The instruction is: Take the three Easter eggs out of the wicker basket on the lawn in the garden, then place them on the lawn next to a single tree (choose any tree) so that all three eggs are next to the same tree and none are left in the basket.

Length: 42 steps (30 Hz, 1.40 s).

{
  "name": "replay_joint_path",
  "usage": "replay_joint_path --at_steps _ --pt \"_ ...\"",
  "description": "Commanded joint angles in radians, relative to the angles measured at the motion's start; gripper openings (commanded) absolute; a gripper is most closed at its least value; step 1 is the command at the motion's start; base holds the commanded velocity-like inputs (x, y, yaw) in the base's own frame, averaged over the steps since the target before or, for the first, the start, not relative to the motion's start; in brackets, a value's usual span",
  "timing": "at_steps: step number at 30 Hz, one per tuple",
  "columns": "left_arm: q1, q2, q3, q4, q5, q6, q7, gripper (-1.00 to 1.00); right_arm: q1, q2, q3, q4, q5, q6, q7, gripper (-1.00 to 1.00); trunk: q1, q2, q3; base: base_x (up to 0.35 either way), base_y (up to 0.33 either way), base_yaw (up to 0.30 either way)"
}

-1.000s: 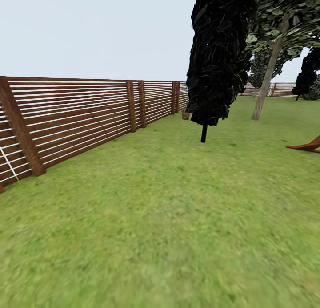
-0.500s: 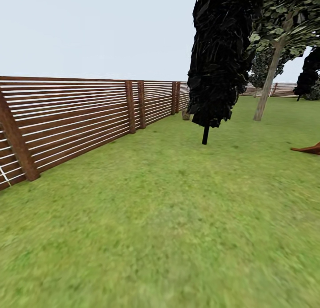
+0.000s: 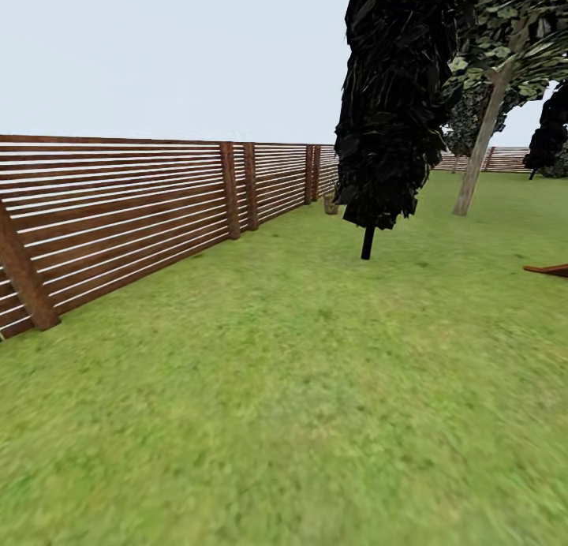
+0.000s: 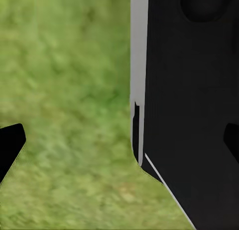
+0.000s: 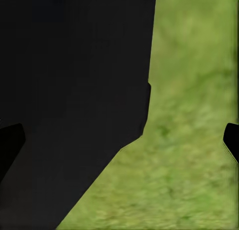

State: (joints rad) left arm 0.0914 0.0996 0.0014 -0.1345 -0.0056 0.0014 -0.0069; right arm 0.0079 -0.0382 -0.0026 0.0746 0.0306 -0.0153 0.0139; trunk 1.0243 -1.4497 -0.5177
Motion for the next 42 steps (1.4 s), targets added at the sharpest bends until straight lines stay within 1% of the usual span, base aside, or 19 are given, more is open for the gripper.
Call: replay_joint_path --at_steps 1,33,42 --pt "0.001 0.000 0.000 -0.002 -0.001 0.000 -0.001 1.00 0.000 -0.001 0.000 0.001 0.003 -0.002 0.001 1.00 0.001 0.000 -0.001 0.337 0.000 0.000" --pt "0.001 0.000 0.000 -0.002 0.001 0.002 -0.001 1.00 0.000 -0.001 0.000 0.001 0.003 -0.002 0.001 1.00 0.001 0.000 -0.001 0.338 0.001 0.000" --pt "0.001 0.000 0.000 -0.001 0.000 0.002 -0.001 1.00 0.000 -0.001 -0.001 0.001 0.003 -0.002 0.001 1.00 0.001 0.000 -0.001 0.319 0.119 0.000"
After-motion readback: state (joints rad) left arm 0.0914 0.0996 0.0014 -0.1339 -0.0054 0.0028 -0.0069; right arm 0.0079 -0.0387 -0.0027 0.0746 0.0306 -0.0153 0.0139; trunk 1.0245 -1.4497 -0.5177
